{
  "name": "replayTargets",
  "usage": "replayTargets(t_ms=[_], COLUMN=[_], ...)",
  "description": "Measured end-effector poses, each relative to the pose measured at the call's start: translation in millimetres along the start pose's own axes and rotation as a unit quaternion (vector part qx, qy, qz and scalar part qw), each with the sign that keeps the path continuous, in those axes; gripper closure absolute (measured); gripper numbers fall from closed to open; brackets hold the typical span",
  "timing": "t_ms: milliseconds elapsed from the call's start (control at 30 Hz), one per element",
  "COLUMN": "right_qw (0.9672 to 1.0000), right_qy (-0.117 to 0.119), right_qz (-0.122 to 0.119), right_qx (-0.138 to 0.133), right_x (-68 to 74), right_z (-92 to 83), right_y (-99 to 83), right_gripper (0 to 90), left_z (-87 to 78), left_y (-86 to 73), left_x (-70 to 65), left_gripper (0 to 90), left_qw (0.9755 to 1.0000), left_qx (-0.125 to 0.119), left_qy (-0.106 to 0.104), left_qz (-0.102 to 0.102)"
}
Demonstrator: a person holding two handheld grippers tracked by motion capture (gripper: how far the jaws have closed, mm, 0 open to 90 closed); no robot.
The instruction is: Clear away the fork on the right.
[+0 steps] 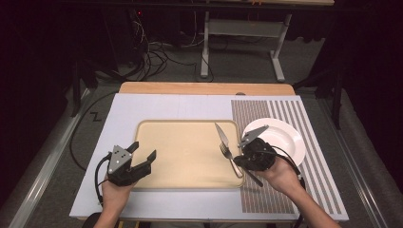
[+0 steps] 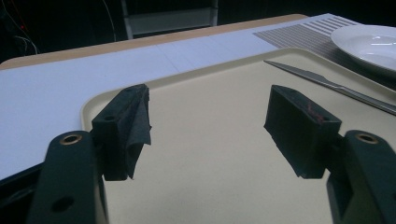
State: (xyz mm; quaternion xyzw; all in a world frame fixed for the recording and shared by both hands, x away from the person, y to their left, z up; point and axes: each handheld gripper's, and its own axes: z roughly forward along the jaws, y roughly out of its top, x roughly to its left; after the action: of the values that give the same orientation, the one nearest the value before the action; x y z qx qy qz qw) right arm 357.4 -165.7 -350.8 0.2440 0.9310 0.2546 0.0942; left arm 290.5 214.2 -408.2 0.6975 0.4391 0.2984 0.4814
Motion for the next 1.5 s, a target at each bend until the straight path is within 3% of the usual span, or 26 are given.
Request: replayTargets(t_ms=[367,567,900,1267,1500], right_qw=[0.9999,0.9998,0.9997,0.9990,0.9988], right_qy=[0.015,0.020,0.020,0.028,0.021], right_qz=[-0.006,0.006,0.010,0.030,0.040], right_qx=[-0.006,-0.002,0.009,0.019,0.017], right_x=[5.2,3.5,4.9,1.7,-1.0], right_z=[6.4,14.4,29.9,52.8,63.8], right_y=[26.7,36.5,47.0,54.2,57.1], right_gripper=[86.9,86.9,86.8,86.8,86.7], left_z=[0.1,-0.1,0.0,-0.6,-0.8], left_y=[-0.1,-0.1,-0.2,-0.2,-0.3], left_x=[0.0,0.5,0.7,1.9,2.1], left_gripper=[31.6,31.6,31.6,31.6,31.6], left_qw=[1.0000,1.0000,1.0000,1.0000,1.0000], left_qx=[-0.001,-0.001,-0.001,-0.003,-0.002], left_qy=[-0.001,-0.001,-0.001,0.001,0.001], left_qz=[-0.001,-0.001,-0.001,-0.001,-0.001])
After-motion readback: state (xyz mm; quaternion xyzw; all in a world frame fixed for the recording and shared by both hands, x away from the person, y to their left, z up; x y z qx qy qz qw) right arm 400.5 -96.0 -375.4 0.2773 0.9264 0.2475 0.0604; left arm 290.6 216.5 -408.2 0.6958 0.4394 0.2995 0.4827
